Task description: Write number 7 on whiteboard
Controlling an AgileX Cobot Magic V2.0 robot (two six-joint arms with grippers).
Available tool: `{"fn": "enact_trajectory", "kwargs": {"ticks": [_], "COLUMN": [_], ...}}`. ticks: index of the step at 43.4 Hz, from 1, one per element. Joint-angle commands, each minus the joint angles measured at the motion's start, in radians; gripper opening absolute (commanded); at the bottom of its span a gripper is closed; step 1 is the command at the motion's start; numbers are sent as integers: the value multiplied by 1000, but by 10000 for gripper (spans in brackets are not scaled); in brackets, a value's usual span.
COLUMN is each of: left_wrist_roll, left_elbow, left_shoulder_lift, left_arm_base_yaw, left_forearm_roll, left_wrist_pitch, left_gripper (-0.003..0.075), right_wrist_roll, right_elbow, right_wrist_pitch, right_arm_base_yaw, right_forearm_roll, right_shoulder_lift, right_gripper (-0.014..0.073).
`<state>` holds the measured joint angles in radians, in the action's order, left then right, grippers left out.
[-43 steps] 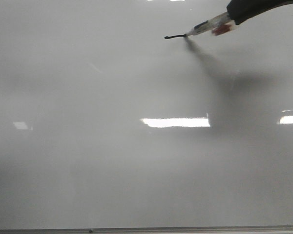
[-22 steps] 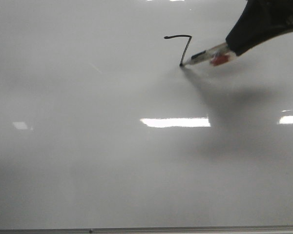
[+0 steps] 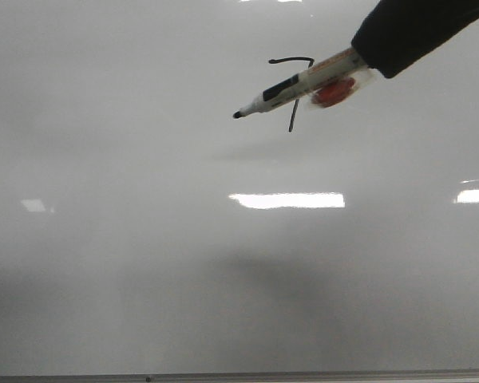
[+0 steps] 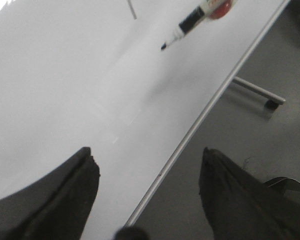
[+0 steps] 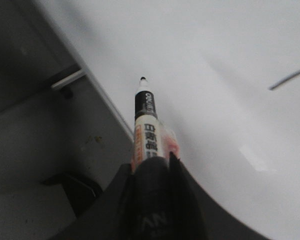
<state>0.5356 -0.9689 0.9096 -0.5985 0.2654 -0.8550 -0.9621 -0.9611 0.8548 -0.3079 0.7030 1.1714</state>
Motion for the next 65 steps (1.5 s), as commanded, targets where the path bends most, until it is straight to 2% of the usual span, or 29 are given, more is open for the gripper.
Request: {"fn": "enact_trajectory", "kwargs": {"ticks": [1,12,18,30,47,49,60,65], "left_wrist_roll": [142,357,420,429,429,429,429,429], "left_elbow": [-29,-37,-61,-138,-174,-174,-174,-174], "left_shoulder_lift": [-6,74,151,323,451,451,451,451], "left_arm_base_yaw": [2,0,-44,-193,-228,-228,-228,-228], "left_forearm_roll": [150,376,409,398,395,395,395,395], "left_wrist_pitch": [51,-71,-71,-30,-28,-28,12,12], "left_gripper": [443,442,442,441,434,413,157,90], "right_wrist_roll": [-104,-143,-143,-143,-143,-143,-143,-143], "right_elbow": [-33,-33,-33,-33,-33,-33,-33,-33], "right_wrist_pitch": [81,203,206,195,192,192,192,192], "right_arm_base_yaw": [-37,-103,-105,-105,-105,-105,-105,-105], "right_forearm_roll": [26,44,51,65,65,65,65,65], "right_shoulder_lift": [-66,-133,-139,-139,-139,-139,-139,-139], "right_gripper": [-59,-59,-59,-59,-59,-59,-50,13]}}
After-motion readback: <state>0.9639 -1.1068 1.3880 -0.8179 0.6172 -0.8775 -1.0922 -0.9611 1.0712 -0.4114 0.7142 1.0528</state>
